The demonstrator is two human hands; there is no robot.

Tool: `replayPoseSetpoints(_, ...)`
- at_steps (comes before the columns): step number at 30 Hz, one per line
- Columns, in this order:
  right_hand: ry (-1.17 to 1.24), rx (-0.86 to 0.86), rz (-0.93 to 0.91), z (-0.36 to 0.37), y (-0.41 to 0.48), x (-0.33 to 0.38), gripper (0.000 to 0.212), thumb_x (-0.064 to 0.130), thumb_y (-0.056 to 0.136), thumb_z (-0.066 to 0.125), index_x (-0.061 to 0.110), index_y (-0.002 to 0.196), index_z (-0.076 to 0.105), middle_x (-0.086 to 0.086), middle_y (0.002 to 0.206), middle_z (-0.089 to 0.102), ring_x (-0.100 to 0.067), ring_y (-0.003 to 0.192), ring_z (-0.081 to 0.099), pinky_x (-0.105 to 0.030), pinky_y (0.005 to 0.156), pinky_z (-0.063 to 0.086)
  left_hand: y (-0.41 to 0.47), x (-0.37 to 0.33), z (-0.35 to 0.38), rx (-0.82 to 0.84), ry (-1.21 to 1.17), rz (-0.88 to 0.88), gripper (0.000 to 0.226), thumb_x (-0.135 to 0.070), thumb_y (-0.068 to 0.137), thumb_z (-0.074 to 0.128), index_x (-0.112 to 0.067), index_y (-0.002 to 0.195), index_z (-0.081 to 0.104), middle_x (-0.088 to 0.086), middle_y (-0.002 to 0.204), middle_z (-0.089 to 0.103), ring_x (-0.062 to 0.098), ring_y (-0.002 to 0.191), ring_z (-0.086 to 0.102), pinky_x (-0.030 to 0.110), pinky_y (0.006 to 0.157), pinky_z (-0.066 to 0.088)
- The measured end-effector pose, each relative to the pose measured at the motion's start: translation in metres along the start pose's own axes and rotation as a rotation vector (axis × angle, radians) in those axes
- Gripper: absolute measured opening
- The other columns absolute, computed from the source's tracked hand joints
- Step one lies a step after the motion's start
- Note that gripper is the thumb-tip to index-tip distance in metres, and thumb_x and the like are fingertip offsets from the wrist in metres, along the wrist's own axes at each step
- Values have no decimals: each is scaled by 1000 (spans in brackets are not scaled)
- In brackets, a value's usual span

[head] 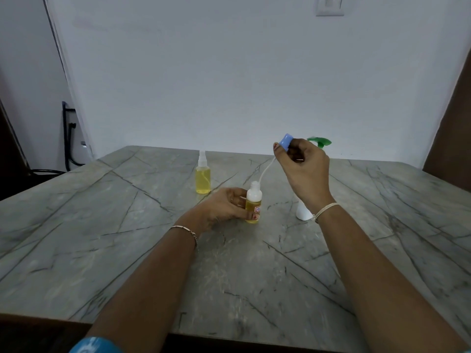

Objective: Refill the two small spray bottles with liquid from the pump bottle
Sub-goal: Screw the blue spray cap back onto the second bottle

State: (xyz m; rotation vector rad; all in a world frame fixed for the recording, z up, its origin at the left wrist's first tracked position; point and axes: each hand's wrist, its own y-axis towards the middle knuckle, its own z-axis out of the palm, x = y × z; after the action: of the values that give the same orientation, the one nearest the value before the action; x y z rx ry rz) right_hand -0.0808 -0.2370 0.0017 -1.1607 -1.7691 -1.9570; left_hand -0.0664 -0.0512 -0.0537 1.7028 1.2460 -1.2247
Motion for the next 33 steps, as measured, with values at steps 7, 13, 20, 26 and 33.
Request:
replayPoseSetpoints(7,-2,79,-11,4,-3,-4,10,27,90,71,17,93,70,-8,85,71,-13,73,59,-19,72,50,-2,-4,1,4,-7,-9,62,-1,72,79,-9,129,56,7,116,70,21,109,66,39,103,47)
replayPoseSetpoints(13,-56,161,-13,7,-6,-7,9,27,90,71,18,92,69,-2,82,69,-3,69,54,-18,69,48,-1,0,0,16,-33,0,60,-3,67,84,-8,123,61,11,111,72,26,109,66,45,104,46)
replayPoseSetpoints(20,-116,279,20,10,-9,-16,26,30,89,70,12,108,71,1,89,70,-15,82,62,-24,75,52,0,1,1,14,-42,12,59,0,70,81,-6,125,59,13,111,71,28,109,66,46,104,47)
replayPoseSetpoints(26,-178,426,38,13,-13,-24,24,30,89,71,12,105,73,2,87,70,-8,76,59,-14,69,47,1,2,2,6,-42,10,57,4,71,79,-4,124,60,16,110,71,29,109,66,46,104,46)
replayPoseSetpoints(33,-172,553,95,12,-14,-27,32,31,90,70,11,114,71,-3,100,73,-14,92,65,-24,81,50,-2,-1,4,3,-46,26,52,4,72,78,-4,121,61,17,109,71,29,107,67,42,101,49)
